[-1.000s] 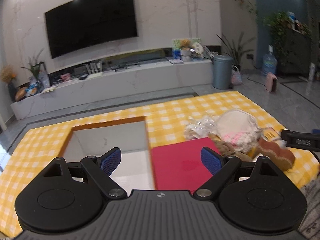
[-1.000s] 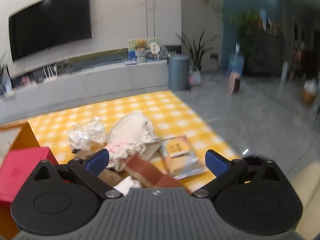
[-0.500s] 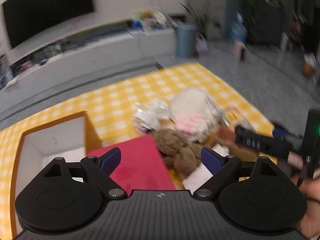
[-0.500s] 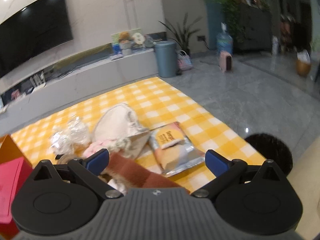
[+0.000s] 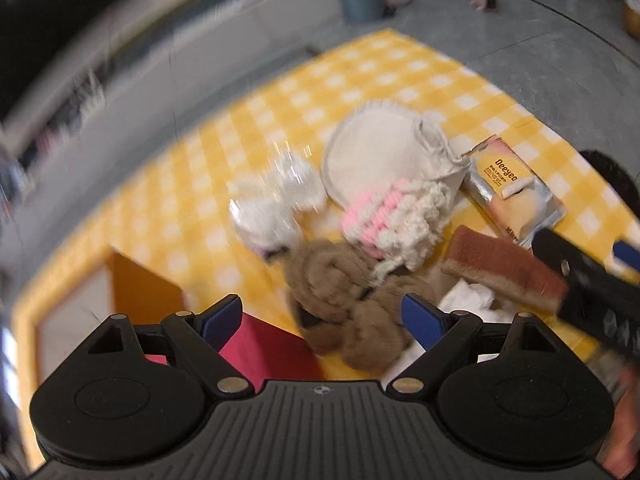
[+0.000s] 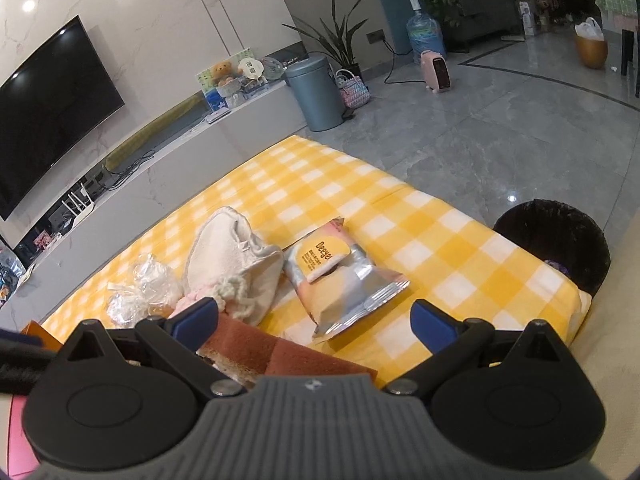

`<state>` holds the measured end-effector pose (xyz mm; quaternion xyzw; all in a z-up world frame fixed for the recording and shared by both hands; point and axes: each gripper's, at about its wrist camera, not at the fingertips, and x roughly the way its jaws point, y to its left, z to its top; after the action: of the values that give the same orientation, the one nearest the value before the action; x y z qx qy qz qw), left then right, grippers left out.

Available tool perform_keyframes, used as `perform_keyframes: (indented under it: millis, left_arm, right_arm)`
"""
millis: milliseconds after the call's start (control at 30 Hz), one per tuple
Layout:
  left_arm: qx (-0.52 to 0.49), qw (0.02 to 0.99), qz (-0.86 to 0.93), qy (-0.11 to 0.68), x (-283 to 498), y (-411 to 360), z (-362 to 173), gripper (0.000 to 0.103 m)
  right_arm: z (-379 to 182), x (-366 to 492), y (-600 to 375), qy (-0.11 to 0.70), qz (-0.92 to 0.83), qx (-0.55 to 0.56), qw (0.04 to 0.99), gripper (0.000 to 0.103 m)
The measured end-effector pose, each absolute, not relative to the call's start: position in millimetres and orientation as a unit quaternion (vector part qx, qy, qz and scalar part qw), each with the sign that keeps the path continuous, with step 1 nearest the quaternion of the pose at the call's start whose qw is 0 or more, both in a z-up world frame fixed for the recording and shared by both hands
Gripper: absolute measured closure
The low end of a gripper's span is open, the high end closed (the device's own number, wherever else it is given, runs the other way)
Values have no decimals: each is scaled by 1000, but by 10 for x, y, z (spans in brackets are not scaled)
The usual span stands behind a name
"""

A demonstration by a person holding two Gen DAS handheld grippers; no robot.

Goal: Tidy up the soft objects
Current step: 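Move the left tool to the brown plush dog while the right tool reaches the brown sponge, then close the left gripper on the brown plush dog and lift it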

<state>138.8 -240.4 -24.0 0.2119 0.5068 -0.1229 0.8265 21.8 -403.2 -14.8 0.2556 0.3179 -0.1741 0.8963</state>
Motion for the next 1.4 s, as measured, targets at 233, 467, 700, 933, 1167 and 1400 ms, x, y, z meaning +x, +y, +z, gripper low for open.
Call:
perform_keyframes:
  millis: [233,467,700,933,1167,1400]
  left_arm:
    - [70,808,-97,577,1751,-2341,-321,5]
    - [29,771,-74,632,2009,-2423,-548,25]
    - [-27,696,-10,718,2286,-2401,-973,24]
    - [-43,697,29,715,2353,-2387,-1026,36]
    - [3,715,-5,699,2222,-2431,-867,48]
    - [36,720,-47,691,2094,-2471,-608,64]
  right_arm:
    - [-127,201,-4011,317,-156,248,902,3]
    - [-126,234,-3934,328,-150,223,906,3]
    - [-124,203,-3965,325,-149,229,905,3]
    - [-145,198,-4003,328,-149,242,901,3]
    - [-151,194,-4013,331,-149,244,899,3]
    - [-176,192,-4049,338,-156,251,894,3]
